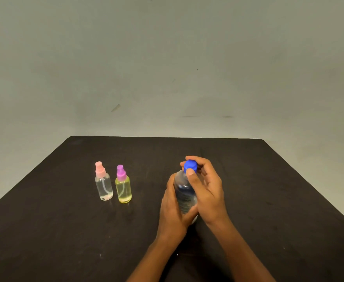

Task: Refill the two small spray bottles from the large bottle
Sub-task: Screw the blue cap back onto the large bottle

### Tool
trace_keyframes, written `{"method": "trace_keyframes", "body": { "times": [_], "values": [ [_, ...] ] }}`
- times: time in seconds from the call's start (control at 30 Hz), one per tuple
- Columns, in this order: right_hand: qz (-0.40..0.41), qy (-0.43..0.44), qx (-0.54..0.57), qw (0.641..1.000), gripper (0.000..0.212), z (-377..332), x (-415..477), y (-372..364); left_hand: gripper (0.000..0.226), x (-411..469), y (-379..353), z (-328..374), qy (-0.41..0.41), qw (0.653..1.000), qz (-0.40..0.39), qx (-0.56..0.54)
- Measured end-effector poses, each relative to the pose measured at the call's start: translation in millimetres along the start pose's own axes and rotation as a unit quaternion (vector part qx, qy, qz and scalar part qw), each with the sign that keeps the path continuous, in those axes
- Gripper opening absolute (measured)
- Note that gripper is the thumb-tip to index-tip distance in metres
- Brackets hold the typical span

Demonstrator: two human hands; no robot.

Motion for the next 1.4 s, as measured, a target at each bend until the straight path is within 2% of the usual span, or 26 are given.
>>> {"method": "trace_keyframes", "body": {
  "times": [0.3, 0.47, 0.57, 0.73, 0.97, 1.13, 1.27, 1.4],
  "values": [
    [0.086, 0.011, -0.093, 0.992, 0.029, -3, -1, 5, 0.079, -3, -3, -10, 0.021, 0.999, -0.021, 0.020],
    [0.027, 0.014, -0.035, 0.999, 0.035, -3, -2, -1, 0.075, -1, 0, -1, 0.007, 1.000, -0.008, 0.008],
    [0.000, 0.021, -0.005, 1.000, 0.028, -3, -1, -1, 0.074, -1, 1, 1, 0.005, 1.000, -0.001, -0.006],
    [0.020, 0.022, 0.019, 0.999, 0.018, -5, 0, 4, 0.072, -1, 1, 3, 0.003, 1.000, -0.002, -0.017],
    [0.082, 0.018, -0.049, 0.995, 0.033, -8, 2, 7, 0.077, -1, 1, -1, 0.005, 1.000, -0.002, -0.003],
    [0.061, 0.002, -0.044, 0.997, 0.045, -5, -2, 3, 0.078, -2, 0, -1, 0.001, 1.000, -0.008, 0.001],
    [0.029, 0.006, 0.012, 0.999, 0.034, -3, -3, 2, 0.075, -1, 1, 3, -0.008, 1.000, -0.001, -0.005],
    [0.047, 0.010, 0.027, 0.998, 0.024, -3, -3, 7, 0.073, -1, 1, 1, 0.001, 1.000, -0.002, -0.007]
  ]
}}
Point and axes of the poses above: each hand's wrist, its own x-axis towards the middle knuckle, its own y-axis out of the back of the hand, z = x × y, the point moved 10 cm from there along x, towards the middle knuckle, and after that the axes turned 1 degree about -y, right-handed, at the moved point
